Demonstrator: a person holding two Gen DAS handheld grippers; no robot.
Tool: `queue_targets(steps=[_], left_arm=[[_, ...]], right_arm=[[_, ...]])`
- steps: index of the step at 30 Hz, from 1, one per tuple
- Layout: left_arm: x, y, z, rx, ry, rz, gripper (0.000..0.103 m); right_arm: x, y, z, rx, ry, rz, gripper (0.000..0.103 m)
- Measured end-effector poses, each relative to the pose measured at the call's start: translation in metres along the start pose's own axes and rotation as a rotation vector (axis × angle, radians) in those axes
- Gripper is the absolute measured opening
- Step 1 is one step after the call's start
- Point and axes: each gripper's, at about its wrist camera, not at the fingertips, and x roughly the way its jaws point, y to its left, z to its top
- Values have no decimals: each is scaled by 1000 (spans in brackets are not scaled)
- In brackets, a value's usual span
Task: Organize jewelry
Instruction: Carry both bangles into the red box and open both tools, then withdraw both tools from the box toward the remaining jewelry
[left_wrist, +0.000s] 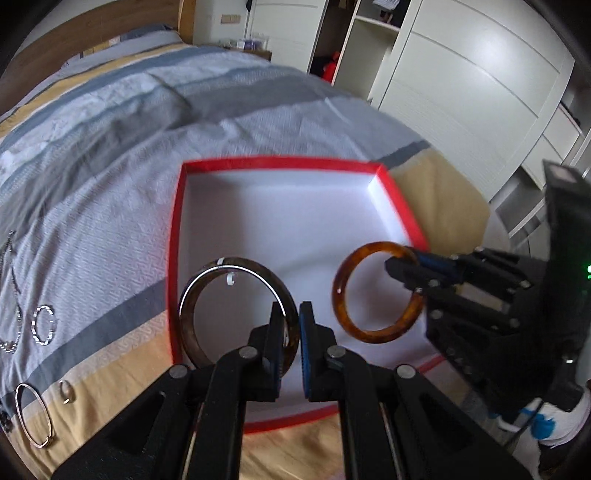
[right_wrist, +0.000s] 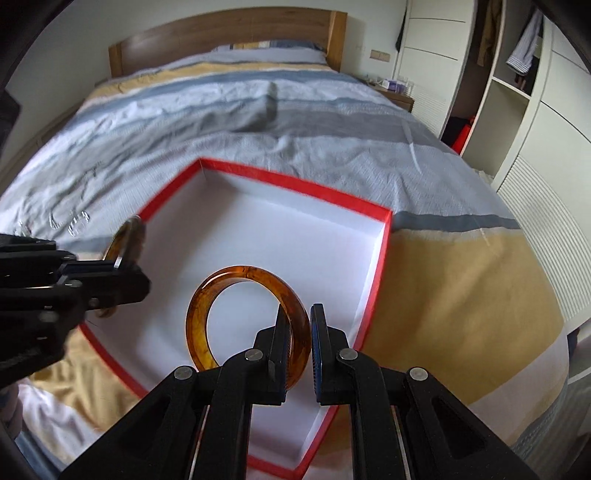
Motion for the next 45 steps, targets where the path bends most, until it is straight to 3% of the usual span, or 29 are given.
queue_targets(steps=[4,7,11,22,26,31,33,39,45], left_arm=[[17,9,-16,47,28,29,8],[21,18,-29,15,21,28,11],[14,29,-45,-98,10,5,13],[-13,31,-98,-342,21,101,16],[-24,37,-108,-420,34,96,18],[-30,42,-105,-440,32,79,23],[-23,43,-98,-424,32,96,29],[-30,46,-88,-372,39,91,31],[-65,37,-76,-349,-30,68,32]], right_arm=[[16,6,-12,-31,28,11,10],[19,17,-15,-86,14,-3,10],[21,20,-18,-111,5,-6,10],[28,38,-5,-250,14,71,10],[30,51,0,-304,27,79,11],[31,59,2,-336,56,71,21],[30,61,1,-349,69,72,29],[9,66,-3,-353,74,78,53],[-41,43,-7,-302,29,44,56]])
